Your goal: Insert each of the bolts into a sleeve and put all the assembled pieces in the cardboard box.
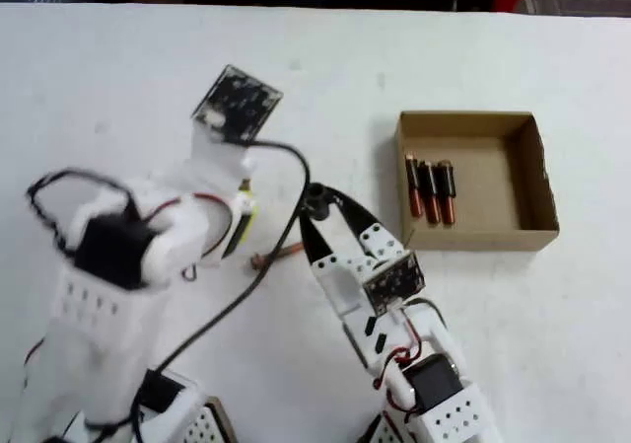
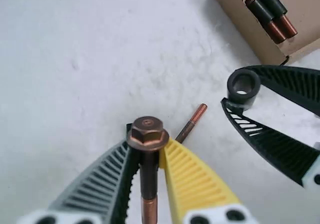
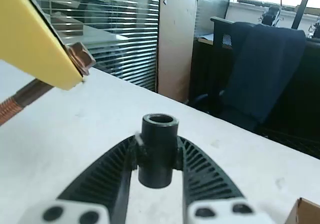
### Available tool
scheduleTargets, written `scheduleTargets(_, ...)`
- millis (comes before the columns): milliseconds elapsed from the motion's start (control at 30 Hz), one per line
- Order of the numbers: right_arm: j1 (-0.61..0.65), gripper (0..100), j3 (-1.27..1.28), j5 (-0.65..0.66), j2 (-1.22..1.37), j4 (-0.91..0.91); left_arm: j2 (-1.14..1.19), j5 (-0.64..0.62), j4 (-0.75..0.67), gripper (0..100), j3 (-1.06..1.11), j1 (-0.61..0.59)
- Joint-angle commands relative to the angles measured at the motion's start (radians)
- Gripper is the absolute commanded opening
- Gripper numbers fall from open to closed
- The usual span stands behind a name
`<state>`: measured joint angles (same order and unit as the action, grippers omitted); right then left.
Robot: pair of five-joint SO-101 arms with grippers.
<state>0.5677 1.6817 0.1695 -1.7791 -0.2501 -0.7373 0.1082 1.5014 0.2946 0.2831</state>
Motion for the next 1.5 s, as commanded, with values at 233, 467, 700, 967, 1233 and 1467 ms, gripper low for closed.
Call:
scheduleTargets(233,0.061,1.7,0.008,-0.009,-0.008,0.067,-0.392,0.0,-0.295,2,0.222,-0.002)
scheduleTargets(467,0.113,1.7,0.008,-0.009,-0.008,0.059,-0.607,0.0,-0.592,2,0.459,0.001)
scheduleTargets(700,0.113,1.7,0.008,-0.009,-0.007,0.001,-0.763,-0.025,-0.772,2,0.618,-0.002)
scheduleTargets(967,0.113,1.7,0.008,-0.009,-0.008,-0.022,-0.776,-0.305,-0.867,2,0.628,0.001)
scheduleTargets(1233,0.114,1.7,0.008,-0.009,-0.008,0.059,-0.731,-0.341,-0.907,2,0.626,0.008)
scheduleTargets(1467,0.114,1.7,0.008,-0.009,-0.008,0.059,-0.573,-0.341,-0.907,2,0.489,0.105)
